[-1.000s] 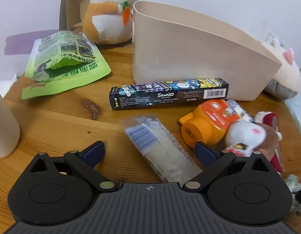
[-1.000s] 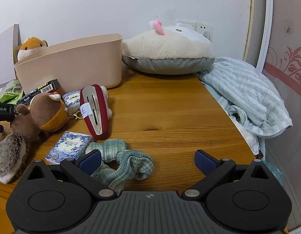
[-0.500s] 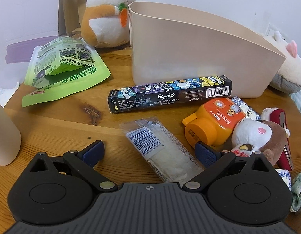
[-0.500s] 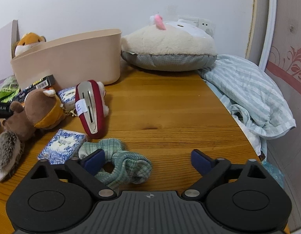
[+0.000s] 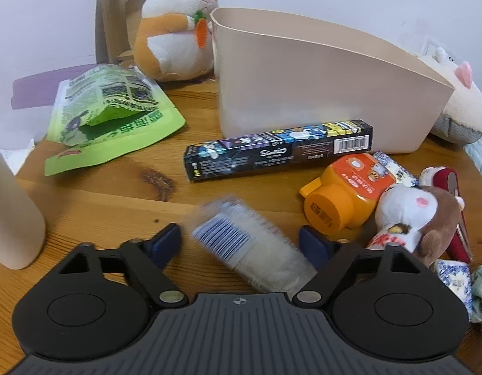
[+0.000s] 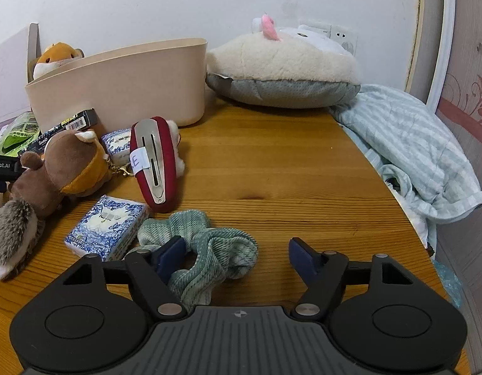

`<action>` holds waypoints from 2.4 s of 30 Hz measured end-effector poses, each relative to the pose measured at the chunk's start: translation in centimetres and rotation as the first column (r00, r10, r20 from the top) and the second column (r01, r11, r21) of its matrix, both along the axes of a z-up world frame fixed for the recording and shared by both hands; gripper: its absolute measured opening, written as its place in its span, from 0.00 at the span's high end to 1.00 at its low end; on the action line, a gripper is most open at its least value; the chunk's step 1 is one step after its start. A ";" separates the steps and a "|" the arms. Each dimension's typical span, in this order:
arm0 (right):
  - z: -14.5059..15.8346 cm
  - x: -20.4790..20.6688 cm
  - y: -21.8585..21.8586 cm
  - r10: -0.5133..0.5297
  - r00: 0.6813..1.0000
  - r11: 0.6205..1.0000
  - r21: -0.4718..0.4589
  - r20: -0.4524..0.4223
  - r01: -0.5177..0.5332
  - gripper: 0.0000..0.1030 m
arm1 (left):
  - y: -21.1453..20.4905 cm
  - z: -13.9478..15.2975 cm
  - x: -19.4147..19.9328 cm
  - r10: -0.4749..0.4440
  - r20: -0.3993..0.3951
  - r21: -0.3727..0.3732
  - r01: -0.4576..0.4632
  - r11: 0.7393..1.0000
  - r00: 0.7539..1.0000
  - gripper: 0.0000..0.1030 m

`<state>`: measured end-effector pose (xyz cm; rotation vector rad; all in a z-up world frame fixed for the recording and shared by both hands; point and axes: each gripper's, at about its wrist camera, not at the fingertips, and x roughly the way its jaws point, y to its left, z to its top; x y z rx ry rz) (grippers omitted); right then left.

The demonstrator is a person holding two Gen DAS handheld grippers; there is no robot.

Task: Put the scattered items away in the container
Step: 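Grasp the bread bag with the left tool while the right tool grasps the green scrunchie, then lift both held items and carry them over the beige basket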

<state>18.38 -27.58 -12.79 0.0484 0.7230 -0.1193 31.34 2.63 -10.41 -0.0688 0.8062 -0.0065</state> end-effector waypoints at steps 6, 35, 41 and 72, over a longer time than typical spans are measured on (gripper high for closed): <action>0.0 0.0 0.1 0.011 1.000 1.000 0.018 -0.007 -0.011 0.41 | 0.7 0.1 -0.2 0.002 0.004 -0.017 -0.002 1.000 1.000 0.30; 0.9 -0.9 -0.7 0.019 0.999 0.998 0.057 0.029 -0.021 0.86 | 2.5 1.2 -3.0 0.016 0.043 -0.102 -0.012 0.995 0.999 0.62; 1.7 -1.3 -0.7 0.024 0.998 0.998 0.055 0.058 -0.027 0.86 | 3.1 2.0 -3.8 0.030 0.068 -0.124 -0.021 0.992 0.997 0.64; 11.7 2.8 0.2 0.138 0.960 0.990 -0.024 0.244 -0.136 0.86 | 1.7 13.7 -3.1 -0.013 0.319 -0.113 0.052 0.992 0.948 0.64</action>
